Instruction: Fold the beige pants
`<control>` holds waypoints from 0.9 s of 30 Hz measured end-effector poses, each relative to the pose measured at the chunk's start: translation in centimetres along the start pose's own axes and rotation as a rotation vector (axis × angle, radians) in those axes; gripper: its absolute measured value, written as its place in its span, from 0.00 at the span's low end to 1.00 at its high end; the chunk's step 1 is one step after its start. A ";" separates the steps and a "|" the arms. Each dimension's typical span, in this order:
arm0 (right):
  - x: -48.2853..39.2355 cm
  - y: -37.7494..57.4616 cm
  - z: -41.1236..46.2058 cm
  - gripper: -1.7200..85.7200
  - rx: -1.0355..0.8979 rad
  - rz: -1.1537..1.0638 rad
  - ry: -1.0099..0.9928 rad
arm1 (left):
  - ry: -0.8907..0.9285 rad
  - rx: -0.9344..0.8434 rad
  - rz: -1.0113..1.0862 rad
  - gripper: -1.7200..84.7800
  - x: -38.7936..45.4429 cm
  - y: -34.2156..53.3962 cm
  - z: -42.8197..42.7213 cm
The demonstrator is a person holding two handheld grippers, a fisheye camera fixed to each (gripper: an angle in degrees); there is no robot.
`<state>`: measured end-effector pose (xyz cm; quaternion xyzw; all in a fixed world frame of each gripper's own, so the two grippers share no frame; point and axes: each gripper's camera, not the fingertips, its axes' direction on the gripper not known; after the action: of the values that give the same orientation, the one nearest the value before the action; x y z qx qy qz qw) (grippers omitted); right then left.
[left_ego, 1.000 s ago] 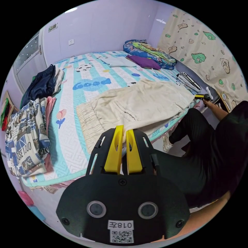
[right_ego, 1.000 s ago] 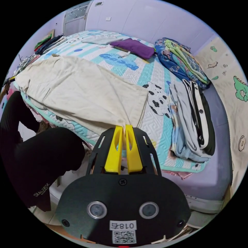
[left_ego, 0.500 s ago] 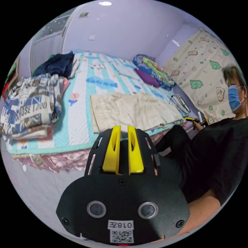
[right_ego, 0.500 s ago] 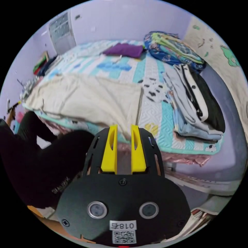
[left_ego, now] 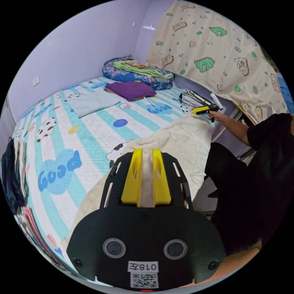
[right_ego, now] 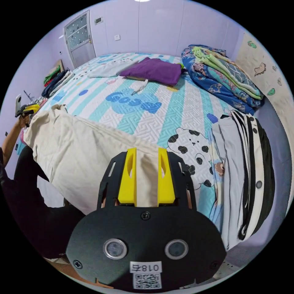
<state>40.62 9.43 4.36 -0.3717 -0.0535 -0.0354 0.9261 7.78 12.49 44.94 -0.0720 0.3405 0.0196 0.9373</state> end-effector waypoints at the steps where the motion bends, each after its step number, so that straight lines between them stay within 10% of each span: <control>1: 0.6 -0.2 0.3 0.14 -0.015 -0.018 0.006 | 0.006 -0.018 -0.001 0.10 -0.4 -1.2 0.9; 27: 3.8 -2.0 0.9 0.08 -0.053 -0.178 0.169 | -0.010 -0.056 -0.078 0.11 0.4 -9.8 1.9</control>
<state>44.11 8.54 6.89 -0.3857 -0.0072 -0.1499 0.9103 10.18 3.12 47.30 -0.1115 0.3320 -0.0071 0.9366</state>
